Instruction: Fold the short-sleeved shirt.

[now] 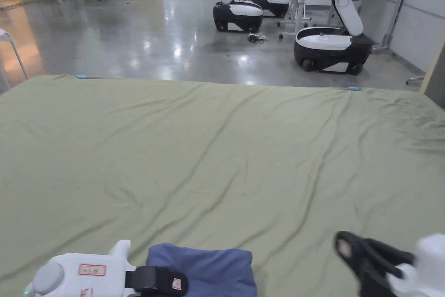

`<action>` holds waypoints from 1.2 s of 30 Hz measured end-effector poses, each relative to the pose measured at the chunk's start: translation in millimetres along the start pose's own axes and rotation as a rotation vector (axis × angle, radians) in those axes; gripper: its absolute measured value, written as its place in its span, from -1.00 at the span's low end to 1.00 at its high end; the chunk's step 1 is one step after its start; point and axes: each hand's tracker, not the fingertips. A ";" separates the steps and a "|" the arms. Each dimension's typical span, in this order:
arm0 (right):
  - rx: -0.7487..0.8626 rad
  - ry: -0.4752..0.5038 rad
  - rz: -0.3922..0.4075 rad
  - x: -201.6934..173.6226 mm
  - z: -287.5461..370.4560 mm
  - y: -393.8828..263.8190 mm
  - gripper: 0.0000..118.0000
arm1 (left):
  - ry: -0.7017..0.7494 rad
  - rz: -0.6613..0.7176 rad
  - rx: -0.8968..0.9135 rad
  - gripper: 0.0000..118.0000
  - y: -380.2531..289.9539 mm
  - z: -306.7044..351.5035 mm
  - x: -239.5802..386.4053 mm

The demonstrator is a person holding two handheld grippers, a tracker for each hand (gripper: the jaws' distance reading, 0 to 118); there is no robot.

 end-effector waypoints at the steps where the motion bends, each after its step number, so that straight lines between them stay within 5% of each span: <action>1: 0.072 -0.105 0.045 -2.3 24.5 2.2 -1.00 | 0.039 -0.030 0.011 -0.49 0.1 6.0 2.8; 4: 0.152 -0.329 0.110 -5.3 73.2 3.3 -1.00 | 0.224 -0.179 0.066 -0.49 -1.2 25.6 18.6; 8: 0.144 -0.318 0.006 12.1 85.3 -2.6 -1.00 | 0.230 -0.187 0.076 -0.49 1.8 53.2 27.3; 12: 0.102 -0.319 0.013 12.0 77.7 -4.4 -1.00 | 0.340 -0.224 0.009 -0.49 21.8 109.0 9.4; 19: 0.073 -0.324 -0.010 -10.8 60.9 -2.5 -1.00 | 0.750 -0.175 0.066 -0.50 87.6 241.9 -57.7; 21: 0.044 -0.338 -0.003 -17.7 52.3 -2.2 -1.00 | 0.902 -0.254 0.027 -0.50 105.9 265.7 -78.7; 26: 0.000 -0.364 0.011 -34.4 28.9 0.9 -1.00 | 0.888 -0.146 0.023 -0.48 122.8 287.6 -128.7; 29: -0.010 -0.327 0.008 -45.3 18.7 6.1 -1.00 | 0.900 -0.184 0.026 -0.06 123.1 283.7 -133.8; 31: -0.017 -0.288 0.023 -48.4 13.8 10.6 -1.00 | 0.929 -0.180 0.058 0.04 117.6 287.2 -130.5; 34: -0.013 -0.259 0.035 -51.3 10.9 15.4 -1.00 | 0.851 -0.231 0.150 0.75 99.4 308.1 -112.5; 36: 0.006 -0.223 0.008 -51.7 12.6 19.5 -1.00 | 1.002 -0.334 0.286 0.84 80.4 331.3 -80.2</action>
